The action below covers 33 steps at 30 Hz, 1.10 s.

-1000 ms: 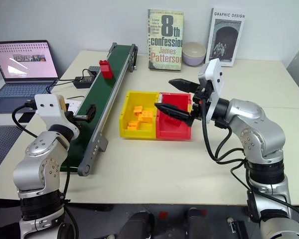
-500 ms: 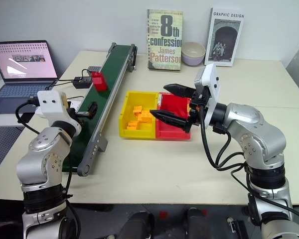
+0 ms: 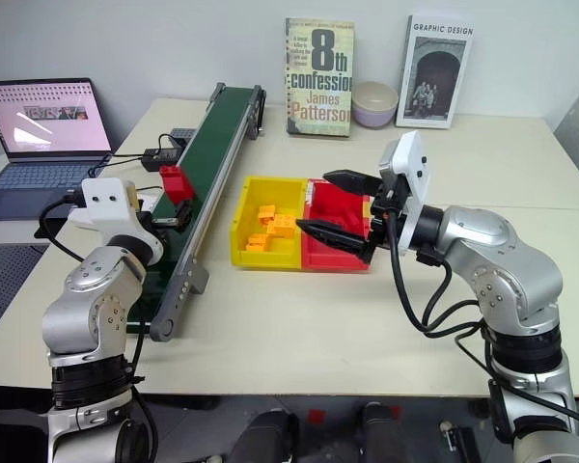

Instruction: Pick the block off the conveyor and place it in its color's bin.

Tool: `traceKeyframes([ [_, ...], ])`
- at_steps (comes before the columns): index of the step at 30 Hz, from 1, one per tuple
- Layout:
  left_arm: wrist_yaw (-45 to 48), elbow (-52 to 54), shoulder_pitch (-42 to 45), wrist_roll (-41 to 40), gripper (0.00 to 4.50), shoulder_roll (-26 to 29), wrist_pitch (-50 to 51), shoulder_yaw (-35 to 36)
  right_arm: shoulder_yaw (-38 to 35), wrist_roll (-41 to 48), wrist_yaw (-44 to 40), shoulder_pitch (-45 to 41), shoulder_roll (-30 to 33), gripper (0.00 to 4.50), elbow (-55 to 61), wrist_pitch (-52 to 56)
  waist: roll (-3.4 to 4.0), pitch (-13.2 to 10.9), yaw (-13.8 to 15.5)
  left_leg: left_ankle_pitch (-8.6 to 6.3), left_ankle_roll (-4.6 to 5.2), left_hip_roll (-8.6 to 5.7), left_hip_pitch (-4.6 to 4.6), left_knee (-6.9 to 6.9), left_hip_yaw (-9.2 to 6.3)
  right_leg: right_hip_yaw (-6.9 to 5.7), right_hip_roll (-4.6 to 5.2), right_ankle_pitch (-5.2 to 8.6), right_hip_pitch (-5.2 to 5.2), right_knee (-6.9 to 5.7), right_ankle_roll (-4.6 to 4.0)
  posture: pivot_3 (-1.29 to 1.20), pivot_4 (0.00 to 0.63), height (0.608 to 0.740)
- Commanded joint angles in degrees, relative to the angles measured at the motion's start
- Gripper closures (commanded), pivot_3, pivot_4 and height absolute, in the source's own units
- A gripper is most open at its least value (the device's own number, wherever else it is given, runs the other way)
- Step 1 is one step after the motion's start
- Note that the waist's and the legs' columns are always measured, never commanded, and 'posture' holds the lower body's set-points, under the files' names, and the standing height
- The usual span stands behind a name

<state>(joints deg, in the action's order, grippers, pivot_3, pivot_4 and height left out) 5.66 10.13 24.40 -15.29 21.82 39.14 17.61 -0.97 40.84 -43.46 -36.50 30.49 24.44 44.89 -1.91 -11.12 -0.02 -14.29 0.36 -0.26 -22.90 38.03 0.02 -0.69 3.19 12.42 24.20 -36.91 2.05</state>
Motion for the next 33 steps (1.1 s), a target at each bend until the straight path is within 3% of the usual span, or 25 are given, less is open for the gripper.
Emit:
traceKeyframes([
  [1,-0.4,1.5,-0.5,0.5,0.04,-0.1,-0.8,-0.1,-1.7,2.9,-0.5,-0.1,1.1,0.0,2.5,0.9,0.0,0.0,0.0,0.0,0.0,0.01,0.0,0.0,0.0,0.0,0.0,0.0,0.0,0.0,0.0,0.0,0.15,0.74],
  [9,-1.7,2.6,-2.3,0.7,0.04,-0.3,-0.1,1.2,-1.5,3.7,0.3,-0.3,1.2,0.0,2.6,1.2,0.0,0.0,0.0,0.0,0.0,0.03,-0.01,0.0,-0.01,-0.01,0.0,0.0,0.01,0.0,0.0,0.0,0.15,0.74],
  [10,-1.5,3.5,-2.9,-0.3,0.4,-0.4,0.8,1.8,-1.5,3.9,0.3,-0.5,1.3,0.0,2.5,1.3,0.0,0.0,0.0,0.0,0.0,0.02,0.0,0.0,0.0,0.0,0.0,0.0,0.0,0.0,0.0,0.0,0.15,0.74],
  [15,-1.1,8.9,-6.0,-2.7,1.21,-0.6,6.2,2.0,-1.6,4.2,0.1,-1.4,1.6,0.0,1.6,1.3,0.0,0.0,0.0,0.0,0.0,0.03,-0.01,0.0,0.0,0.01,0.02,0.0,0.01,0.01,0.0,0.0,0.15,0.74],
  [16,-1.5,10.4,-6.9,-2.9,1.58,-0.5,7.7,2.1,-1.6,4.0,0.1,-1.6,1.6,0.0,1.2,1.1,0.0,0.0,0.0,0.0,0.0,0.03,0.0,0.0,-0.01,0.0,0.03,0.0,0.0,0.01,0.0,0.0,0.15,0.74],
  [18,-2.4,12.2,-7.7,-3.2,1.77,-0.5,9.9,2.7,-1.4,3.6,0.0,-1.8,1.5,0.0,0.6,0.7,0.0,0.0,0.0,0.0,0.0,0.03,0.0,0.0,0.0,0.02,0.02,0.0,0.0,0.0,0.0,0.0,0.15,0.74],
  [23,-2.7,15.4,-8.9,-3.3,2.92,0.1,13.4,3.6,-1.2,3.3,-0.1,-2.1,1.1,0.0,-0.3,0.0,0.0,0.0,0.0,0.0,0.0,0.03,0.0,0.0,-0.02,-0.01,0.01,0.01,0.0,0.0,0.0,0.0,0.15,0.74],
  [30,-1.8,13.8,-4.8,-3.6,2.97,1.6,13.8,4.3,-1.7,3.1,1.5,-1.4,1.0,0.0,0.4,-0.4,0.0,0.0,0.0,0.0,0.0,0.02,-0.01,0.0,-0.02,-0.02,-0.03,0.01,0.0,0.01,-0.01,0.0,0.15,0.74],
  [33,3.4,10.8,-0.2,-3.3,2.97,4.8,11.6,-0.5,-2.2,2.6,3.9,-0.3,1.2,0.0,2.2,-0.3,-0.01,0.0,0.1,0.0,0.0,0.0,-0.02,0.01,-0.03,-0.05,-0.04,0.01,0.0,0.01,-0.01,0.0,0.15,0.74],
])
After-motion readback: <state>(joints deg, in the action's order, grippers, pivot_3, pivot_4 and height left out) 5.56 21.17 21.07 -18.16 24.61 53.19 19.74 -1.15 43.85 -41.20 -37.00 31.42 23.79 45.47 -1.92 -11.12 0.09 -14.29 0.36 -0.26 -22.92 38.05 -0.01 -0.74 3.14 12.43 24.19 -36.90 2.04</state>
